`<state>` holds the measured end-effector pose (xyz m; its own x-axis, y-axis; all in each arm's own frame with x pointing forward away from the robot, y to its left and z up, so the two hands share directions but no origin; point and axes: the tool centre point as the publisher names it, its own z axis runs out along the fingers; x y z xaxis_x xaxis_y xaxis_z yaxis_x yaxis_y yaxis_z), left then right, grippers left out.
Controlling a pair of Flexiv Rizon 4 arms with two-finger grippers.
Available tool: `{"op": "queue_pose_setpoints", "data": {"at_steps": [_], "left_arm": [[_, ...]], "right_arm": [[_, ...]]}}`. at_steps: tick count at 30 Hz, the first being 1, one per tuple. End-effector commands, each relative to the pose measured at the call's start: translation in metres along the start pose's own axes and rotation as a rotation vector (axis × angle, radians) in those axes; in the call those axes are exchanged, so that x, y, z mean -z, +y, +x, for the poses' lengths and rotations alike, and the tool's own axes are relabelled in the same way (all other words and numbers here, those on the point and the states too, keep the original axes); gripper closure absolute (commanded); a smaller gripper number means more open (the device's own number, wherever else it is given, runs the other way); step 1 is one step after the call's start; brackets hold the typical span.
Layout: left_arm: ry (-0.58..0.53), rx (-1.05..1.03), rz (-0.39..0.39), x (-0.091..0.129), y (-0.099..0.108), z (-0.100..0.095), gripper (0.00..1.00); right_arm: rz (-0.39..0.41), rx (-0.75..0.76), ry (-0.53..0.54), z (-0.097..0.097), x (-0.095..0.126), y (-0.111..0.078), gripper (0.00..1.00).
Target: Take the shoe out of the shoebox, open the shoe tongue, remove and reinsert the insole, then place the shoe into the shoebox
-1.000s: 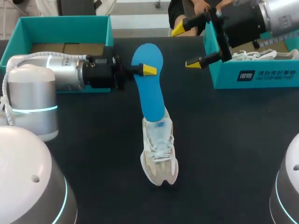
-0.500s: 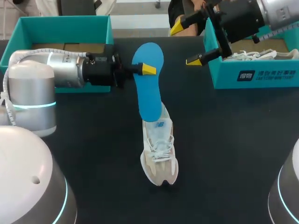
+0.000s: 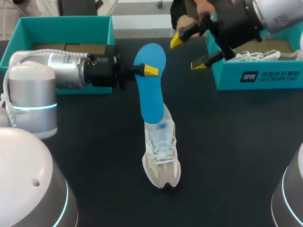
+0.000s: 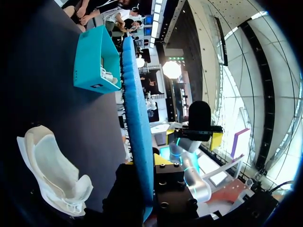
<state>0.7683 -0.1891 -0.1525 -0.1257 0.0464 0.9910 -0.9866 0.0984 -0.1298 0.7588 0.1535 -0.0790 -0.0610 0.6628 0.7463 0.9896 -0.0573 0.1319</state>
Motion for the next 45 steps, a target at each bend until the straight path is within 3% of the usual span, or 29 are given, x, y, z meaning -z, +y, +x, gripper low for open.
{"op": "queue_pose_setpoints", "data": {"at_steps": [1, 7, 9, 10, 23, 24, 25, 27, 29, 32, 40, 45], "left_arm": [[-0.002, 0.000, -0.001, 0.000, 0.000, 0.000, 1.00], [-0.002, 0.000, -0.001, 0.000, 0.000, 0.000, 1.00], [-0.002, 0.000, -0.001, 0.000, 0.000, 0.000, 1.00], [-0.002, 0.000, -0.001, 0.000, 0.000, 0.000, 1.00], [-0.002, 0.000, -0.001, 0.000, 0.000, 0.000, 1.00], [-0.002, 0.000, -0.001, 0.000, 0.000, 0.000, 1.00], [-0.002, 0.000, -0.001, 0.000, 0.000, 0.000, 1.00], [-0.002, 0.000, -0.001, 0.000, 0.000, 0.000, 1.00], [-0.002, 0.000, -0.001, 0.000, 0.000, 0.000, 1.00], [-0.002, 0.000, -0.001, 0.000, 0.000, 0.000, 1.00], [-0.002, 0.000, -0.001, 0.000, 0.000, 0.000, 1.00], [-0.002, 0.000, -0.001, 0.000, 0.000, 0.000, 1.00]], "right_arm": [[-0.013, 0.019, -0.194, 0.015, 0.005, -0.002, 0.00], [0.041, 0.058, -0.395, 0.030, 0.000, -0.002, 0.00], [0.015, 0.081, -0.438, 0.036, -0.001, -0.001, 0.00], [-0.021, 0.100, -0.394, 0.039, -0.002, -0.001, 0.00], [-0.021, 0.100, -0.394, 0.039, -0.002, -0.001, 0.00], [-0.007, 0.079, -0.426, 0.039, -0.005, -0.001, 0.00], [0.027, 0.034, -0.531, 0.041, -0.009, -0.001, 0.00], [-0.035, 0.051, -0.540, 0.045, -0.013, -0.003, 0.00], [0.038, 0.080, -0.668, 0.050, -0.018, -0.002, 0.00], [0.078, 0.066, -0.809, 0.056, -0.023, -0.001, 0.00], [0.060, 0.067, -0.913, 0.062, -0.031, -0.002, 0.00], [0.017, 0.091, -0.883, 0.063, -0.032, -0.003, 0.00]]}}
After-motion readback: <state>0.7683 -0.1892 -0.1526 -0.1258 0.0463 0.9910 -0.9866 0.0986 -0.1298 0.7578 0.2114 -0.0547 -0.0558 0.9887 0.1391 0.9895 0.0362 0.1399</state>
